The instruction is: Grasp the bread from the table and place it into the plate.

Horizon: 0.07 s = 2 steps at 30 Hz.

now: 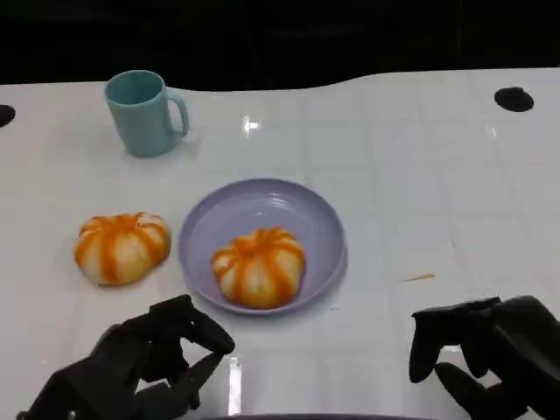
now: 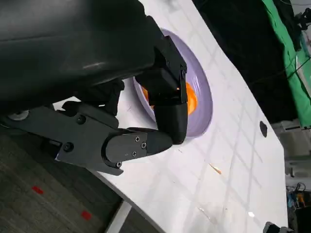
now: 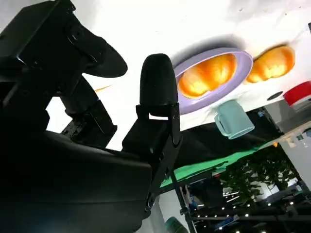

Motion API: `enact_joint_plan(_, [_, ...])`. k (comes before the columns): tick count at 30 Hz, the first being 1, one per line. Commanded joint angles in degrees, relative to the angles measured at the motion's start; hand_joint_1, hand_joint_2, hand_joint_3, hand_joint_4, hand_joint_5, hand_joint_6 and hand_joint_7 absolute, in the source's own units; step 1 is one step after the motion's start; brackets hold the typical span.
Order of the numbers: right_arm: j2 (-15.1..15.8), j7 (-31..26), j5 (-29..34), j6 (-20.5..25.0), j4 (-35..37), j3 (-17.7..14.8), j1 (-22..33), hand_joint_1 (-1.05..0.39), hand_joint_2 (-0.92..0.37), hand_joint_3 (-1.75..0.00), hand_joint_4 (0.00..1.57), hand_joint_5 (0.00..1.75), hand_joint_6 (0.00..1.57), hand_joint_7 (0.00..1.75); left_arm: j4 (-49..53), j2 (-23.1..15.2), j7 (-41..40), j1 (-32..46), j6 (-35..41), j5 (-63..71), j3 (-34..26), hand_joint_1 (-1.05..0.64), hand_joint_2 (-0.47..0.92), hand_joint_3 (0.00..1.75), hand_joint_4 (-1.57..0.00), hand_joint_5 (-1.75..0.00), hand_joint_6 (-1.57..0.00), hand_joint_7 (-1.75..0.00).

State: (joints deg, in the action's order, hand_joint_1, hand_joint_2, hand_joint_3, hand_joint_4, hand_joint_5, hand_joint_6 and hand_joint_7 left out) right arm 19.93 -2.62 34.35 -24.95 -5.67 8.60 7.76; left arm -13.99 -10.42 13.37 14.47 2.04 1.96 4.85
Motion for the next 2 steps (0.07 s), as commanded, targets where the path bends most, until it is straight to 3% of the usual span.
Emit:
enact_joint_plan(1, [0.19,-0.29,-0.47,0.48,-0.18,-0.24,-0.19,0.05,-0.13,-1.37,1.02,1.75,0.94,1.26,0.34,-0.69,0.18,-0.16,-0.58,-0.24,-0.55,-0.33,0.9,0.46,-0.73,-1.75,-0.65,-1.26])
enact_joint_plan(2, [0.18,-0.37,-0.5,0.43,-0.26,-0.25,-0.17,0.05,-0.13,-1.36,1.02,1.75,0.95,1.25,0.25,-0.69,0.16,-0.14,-0.55,-0.22,-0.53,-0.33,0.9,0.46,-0.73,-1.75,-0.65,-1.26])
